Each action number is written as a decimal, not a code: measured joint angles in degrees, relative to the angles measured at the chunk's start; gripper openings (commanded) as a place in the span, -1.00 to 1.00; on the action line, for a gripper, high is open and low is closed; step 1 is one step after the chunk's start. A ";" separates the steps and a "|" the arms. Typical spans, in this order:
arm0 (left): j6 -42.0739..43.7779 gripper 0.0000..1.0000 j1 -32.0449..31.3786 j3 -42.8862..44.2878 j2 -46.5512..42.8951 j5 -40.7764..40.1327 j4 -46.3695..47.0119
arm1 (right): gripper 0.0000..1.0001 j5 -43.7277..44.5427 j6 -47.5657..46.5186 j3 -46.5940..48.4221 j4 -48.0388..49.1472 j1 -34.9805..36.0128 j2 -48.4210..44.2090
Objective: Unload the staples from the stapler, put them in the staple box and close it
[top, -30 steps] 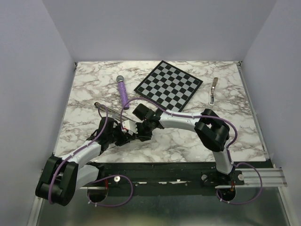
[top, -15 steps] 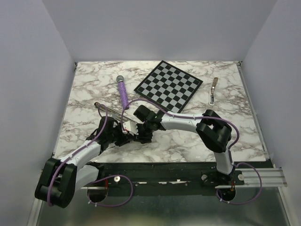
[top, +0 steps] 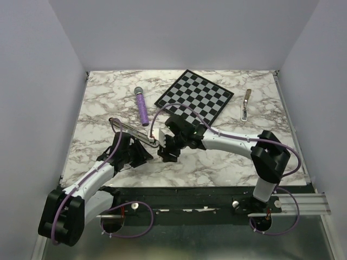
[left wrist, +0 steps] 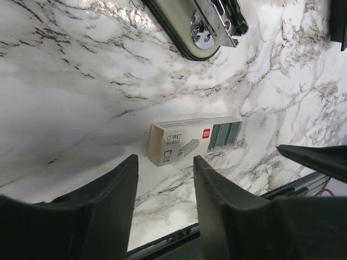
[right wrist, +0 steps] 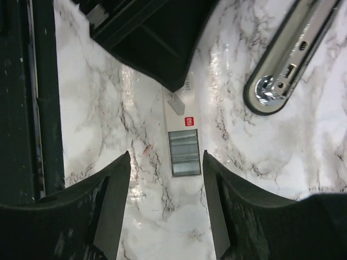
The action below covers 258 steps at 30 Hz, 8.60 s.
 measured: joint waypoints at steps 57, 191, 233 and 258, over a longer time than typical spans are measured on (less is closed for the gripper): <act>-2.34 -0.68 -0.17 -3.23 6.43 2.84 11.74 | -0.07 4.63 70.36 -11.93 21.77 -5.20 4.52; -7.37 -0.37 -3.96 -4.33 3.37 -0.24 9.38 | -0.07 21.31 71.78 -7.19 12.31 2.10 4.79; -4.24 -0.32 -4.39 -1.68 4.37 -1.92 5.20 | -0.24 22.05 67.87 -5.42 11.47 0.59 6.03; -2.43 -0.29 -4.50 0.74 0.79 -4.28 -0.72 | -0.10 21.68 66.40 -3.78 11.04 0.59 6.23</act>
